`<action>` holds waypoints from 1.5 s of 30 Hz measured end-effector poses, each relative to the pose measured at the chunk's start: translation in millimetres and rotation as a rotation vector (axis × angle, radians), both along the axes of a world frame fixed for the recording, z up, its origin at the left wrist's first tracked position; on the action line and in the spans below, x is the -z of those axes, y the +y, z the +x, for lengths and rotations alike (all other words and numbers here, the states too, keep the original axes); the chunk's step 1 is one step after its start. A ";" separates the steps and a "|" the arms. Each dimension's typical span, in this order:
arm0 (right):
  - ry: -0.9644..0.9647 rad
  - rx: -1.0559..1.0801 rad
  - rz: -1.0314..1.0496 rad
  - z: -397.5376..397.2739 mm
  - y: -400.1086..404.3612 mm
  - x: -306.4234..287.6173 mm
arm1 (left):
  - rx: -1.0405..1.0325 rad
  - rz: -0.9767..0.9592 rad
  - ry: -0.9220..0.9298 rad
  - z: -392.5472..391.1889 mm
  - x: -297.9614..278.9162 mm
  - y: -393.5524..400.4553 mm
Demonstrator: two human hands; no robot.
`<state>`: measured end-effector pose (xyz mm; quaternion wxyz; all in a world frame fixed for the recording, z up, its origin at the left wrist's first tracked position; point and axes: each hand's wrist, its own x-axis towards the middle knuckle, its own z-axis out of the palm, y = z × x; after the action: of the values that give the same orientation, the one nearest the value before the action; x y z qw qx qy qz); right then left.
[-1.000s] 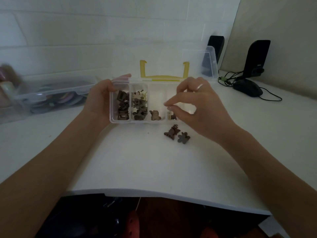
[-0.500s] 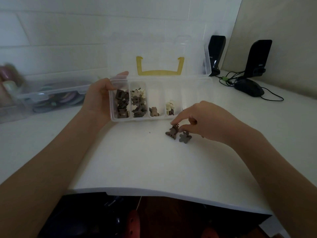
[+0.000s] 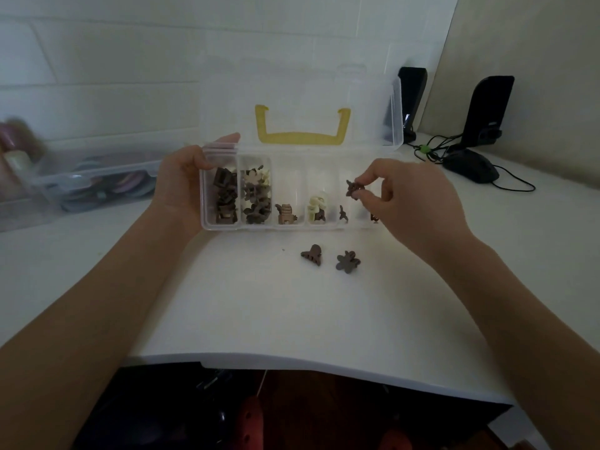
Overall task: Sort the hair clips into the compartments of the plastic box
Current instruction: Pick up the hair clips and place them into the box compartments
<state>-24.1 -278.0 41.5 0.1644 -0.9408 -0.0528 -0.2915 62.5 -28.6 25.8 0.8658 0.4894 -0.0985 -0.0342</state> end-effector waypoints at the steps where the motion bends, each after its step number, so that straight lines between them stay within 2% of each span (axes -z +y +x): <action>1: 0.021 0.037 -0.069 -1.0 1.9 1.2 | 0.004 0.003 0.007 -1.2 0.0 -0.2; 4: 0.097 0.107 -0.277 -1.5 9.0 5.2 | 0.035 0.011 -0.007 -2.6 1.0 -1.6; 7: 0.105 0.160 -0.311 0.0 11.9 7.0 | 0.053 0.009 -0.014 -3.0 -0.1 -3.3; 10: 0.051 0.132 -0.240 -1.1 11.2 6.1 | 0.055 0.016 0.016 -1.3 0.6 -2.4; 13: -0.054 -0.029 -0.022 -6.9 12.6 3.2 | 0.090 0.009 0.026 -1.7 -1.2 -2.4; 15: 0.056 -0.264 0.217 -10.2 12.9 -2.5 | 0.082 0.005 0.030 -1.7 -1.4 -2.0; 17: 0.299 -0.420 0.323 -13.2 12.0 -6.7 | 0.078 0.009 0.028 -1.6 -1.3 -2.3; 20: 0.491 -0.449 0.177 -12.9 8.0 -6.1 | 0.076 0.012 0.018 -2.1 -2.0 -2.4; 24: 0.622 -0.421 0.093 -8.7 5.7 -0.5 | 0.073 0.034 0.033 -1.5 -1.4 -1.4; 26: 0.629 -0.419 0.030 -7.3 5.0 1.6 | 0.072 0.038 0.041 -1.3 -1.3 -0.7; 29: 0.571 -0.450 0.070 -6.8 6.3 2.7 | 0.080 0.050 0.032 -1.3 -1.6 -0.2; 35: 0.165 -0.512 0.450 -5.8 11.0 -0.9 | 0.174 0.123 0.030 -5.3 -1.3 -10.2; 37: 0.057 -0.506 0.500 -5.3 12.2 -0.4 | 0.229 0.154 0.004 -6.8 0.1 -14.7; 42: -0.194 -0.412 0.400 -6.7 22.5 5.1 | 0.358 0.217 -0.059 -5.3 4.3 -24.6; 45: -0.335 -0.324 0.193 -1.5 28.6 10.8 | 0.366 0.267 -0.066 -4.8 7.8 -29.5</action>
<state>-25.6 -249.4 30.7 0.2871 -0.8385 -0.2014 -0.4170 57.7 -58.2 18.0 0.7689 0.5746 -0.2084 -0.1876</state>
